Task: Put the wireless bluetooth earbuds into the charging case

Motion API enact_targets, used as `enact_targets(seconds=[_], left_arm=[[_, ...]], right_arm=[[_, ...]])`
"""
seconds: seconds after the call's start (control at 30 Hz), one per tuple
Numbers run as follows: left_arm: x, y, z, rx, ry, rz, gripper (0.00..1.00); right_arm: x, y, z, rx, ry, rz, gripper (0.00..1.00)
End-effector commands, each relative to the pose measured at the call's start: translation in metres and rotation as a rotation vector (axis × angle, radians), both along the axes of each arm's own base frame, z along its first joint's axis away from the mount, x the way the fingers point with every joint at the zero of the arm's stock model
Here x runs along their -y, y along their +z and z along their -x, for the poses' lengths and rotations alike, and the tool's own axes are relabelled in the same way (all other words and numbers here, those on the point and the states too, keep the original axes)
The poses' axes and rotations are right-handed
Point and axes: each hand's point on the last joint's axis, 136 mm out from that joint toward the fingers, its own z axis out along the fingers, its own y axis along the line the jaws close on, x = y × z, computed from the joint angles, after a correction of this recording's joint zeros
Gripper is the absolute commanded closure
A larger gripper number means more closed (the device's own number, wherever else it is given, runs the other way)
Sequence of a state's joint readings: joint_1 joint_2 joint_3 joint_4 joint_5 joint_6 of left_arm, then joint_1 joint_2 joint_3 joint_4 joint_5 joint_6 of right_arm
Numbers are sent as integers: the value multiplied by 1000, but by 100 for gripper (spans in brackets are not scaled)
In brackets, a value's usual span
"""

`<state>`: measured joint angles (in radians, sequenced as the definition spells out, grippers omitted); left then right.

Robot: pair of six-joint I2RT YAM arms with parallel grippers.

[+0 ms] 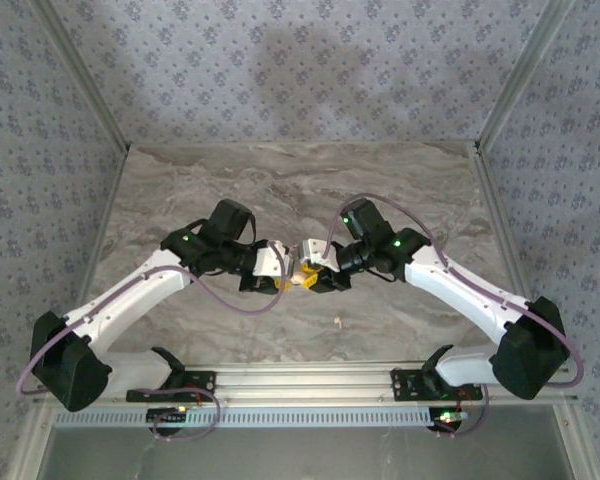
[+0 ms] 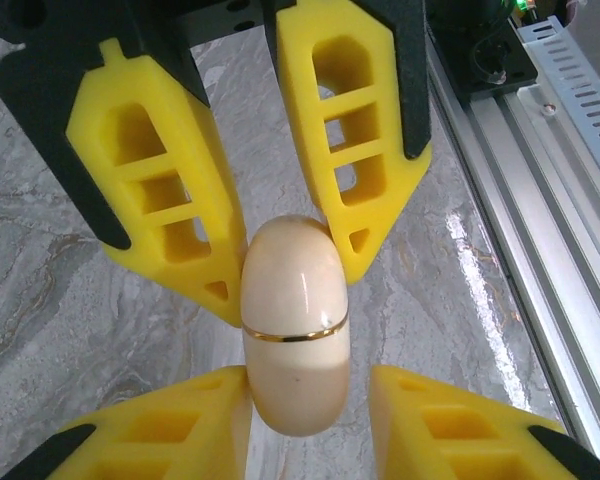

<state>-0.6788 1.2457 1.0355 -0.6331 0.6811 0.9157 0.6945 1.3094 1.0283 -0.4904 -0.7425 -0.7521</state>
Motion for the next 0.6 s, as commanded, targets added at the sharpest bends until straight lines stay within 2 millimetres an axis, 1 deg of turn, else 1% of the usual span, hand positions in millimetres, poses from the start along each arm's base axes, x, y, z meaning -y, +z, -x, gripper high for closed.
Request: enact_targets(seconds=[0.0, 0.23, 0.47, 0.5, 0.57], left_arm=[[5, 4, 13, -30, -51, 18, 65], [9, 7, 13, -69, -44, 41, 67], [13, 7, 13, -100, -37, 45, 65], [13, 7, 12, -102, -37, 46, 66], [14, 8, 13, -111, -38, 48, 71]], right_arm=[[-8, 17, -8, 43, -6, -42, 73], [-9, 21, -13, 54, -28, -55, 72], [-8, 26, -14, 60, -42, -78, 70], [-8, 26, -14, 61, -41, -80, 70], [-7, 26, -14, 62, -47, -82, 68]])
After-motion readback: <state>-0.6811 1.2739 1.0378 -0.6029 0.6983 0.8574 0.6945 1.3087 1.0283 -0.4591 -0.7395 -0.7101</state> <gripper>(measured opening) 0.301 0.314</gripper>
